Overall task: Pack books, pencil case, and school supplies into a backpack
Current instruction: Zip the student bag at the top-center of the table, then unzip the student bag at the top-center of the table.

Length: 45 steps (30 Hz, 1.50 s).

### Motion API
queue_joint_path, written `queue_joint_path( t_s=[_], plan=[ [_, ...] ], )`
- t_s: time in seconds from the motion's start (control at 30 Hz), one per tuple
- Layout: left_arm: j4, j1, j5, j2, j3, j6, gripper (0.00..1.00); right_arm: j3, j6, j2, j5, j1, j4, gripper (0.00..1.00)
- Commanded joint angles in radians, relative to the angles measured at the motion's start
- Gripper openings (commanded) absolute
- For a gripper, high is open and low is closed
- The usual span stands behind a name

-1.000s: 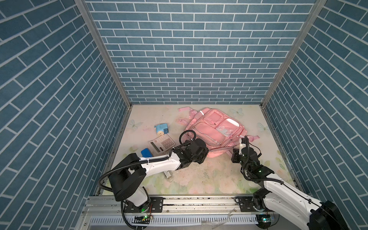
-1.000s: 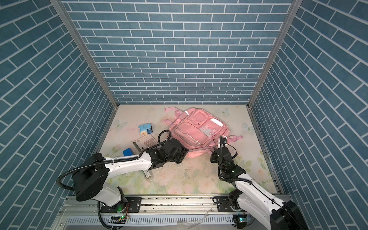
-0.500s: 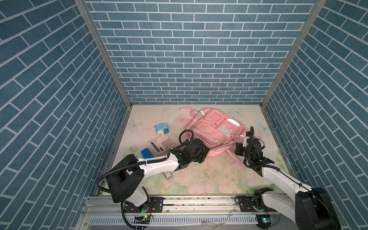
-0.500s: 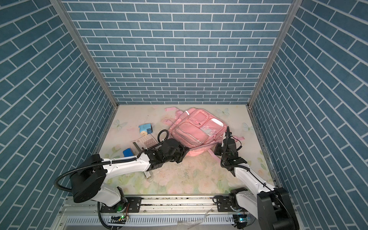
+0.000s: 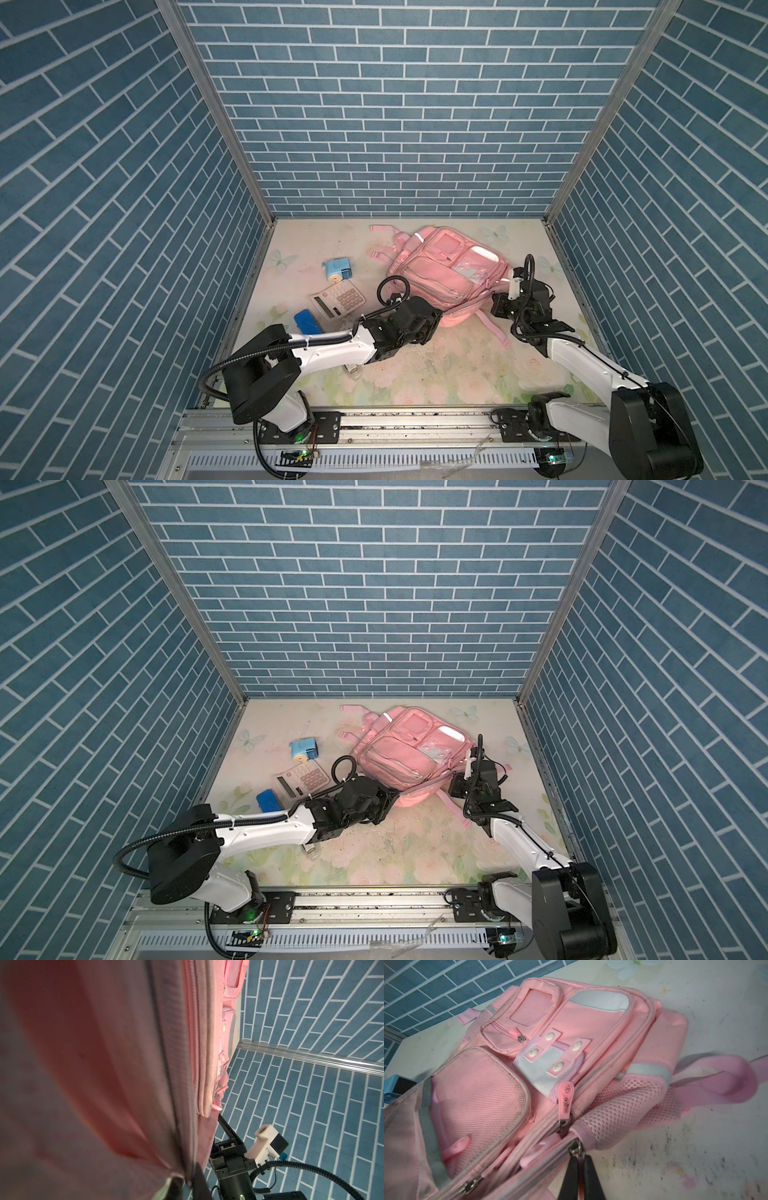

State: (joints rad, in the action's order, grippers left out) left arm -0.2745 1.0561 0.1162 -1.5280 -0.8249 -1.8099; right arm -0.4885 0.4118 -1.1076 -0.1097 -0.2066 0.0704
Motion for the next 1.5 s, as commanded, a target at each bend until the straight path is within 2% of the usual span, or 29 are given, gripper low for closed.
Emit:
queue_joint_path(
  t_s=[0.0,0.07,0.2,0.3,0.43,0.63,0.8,0.93,1.1,1.2,1.33,1.4,1.47],
  plan=[
    [-0.069,0.038,0.08,-0.006,-0.017,0.063,0.55,-0.072,-0.006,0.087,-0.047,0.013,-0.089,0.18],
    [-0.052,0.045,0.087,-0.006,-0.036,0.107,0.63,-0.072,-0.004,0.134,-0.086,0.014,-0.134,0.26],
    [-0.035,0.047,0.069,0.007,-0.041,0.158,0.69,-0.07,0.053,0.222,-0.11,0.013,-0.228,0.38],
    [0.015,0.047,0.064,0.033,-0.046,0.231,0.7,-0.073,0.101,0.251,-0.147,0.012,-0.275,0.43],
    [-0.101,0.036,0.073,0.133,0.06,0.353,0.72,-0.087,0.171,0.243,-0.171,0.007,-0.323,0.46],
    [0.024,-0.084,-0.031,0.244,0.049,0.611,0.74,-0.076,0.245,0.194,-0.106,-0.087,-0.277,0.5],
    [0.087,-0.23,-0.145,0.251,0.002,0.841,0.74,-0.072,0.287,0.109,-0.066,-0.163,-0.226,0.51],
    [0.172,-0.272,-0.164,0.192,-0.124,1.212,0.74,-0.066,0.306,0.049,-0.051,-0.191,-0.208,0.51],
    [0.264,-0.276,-0.203,0.067,-0.252,1.666,0.73,-0.036,0.301,0.024,-0.038,-0.204,-0.213,0.49],
    [0.256,-0.267,-0.24,0.017,-0.262,1.94,0.73,-0.02,0.277,0.016,-0.025,-0.203,-0.234,0.47],
    [0.25,-0.231,-0.229,-0.019,-0.24,2.276,0.74,-0.025,0.253,0.01,0.036,-0.195,-0.308,0.45],
    [0.229,-0.205,-0.216,-0.029,-0.217,2.411,0.74,-0.022,0.234,0.015,0.033,-0.177,-0.32,0.43],
    [0.214,-0.192,-0.215,-0.051,-0.216,2.491,0.74,-0.019,0.214,0.02,0.007,-0.145,-0.324,0.42]
  ],
)
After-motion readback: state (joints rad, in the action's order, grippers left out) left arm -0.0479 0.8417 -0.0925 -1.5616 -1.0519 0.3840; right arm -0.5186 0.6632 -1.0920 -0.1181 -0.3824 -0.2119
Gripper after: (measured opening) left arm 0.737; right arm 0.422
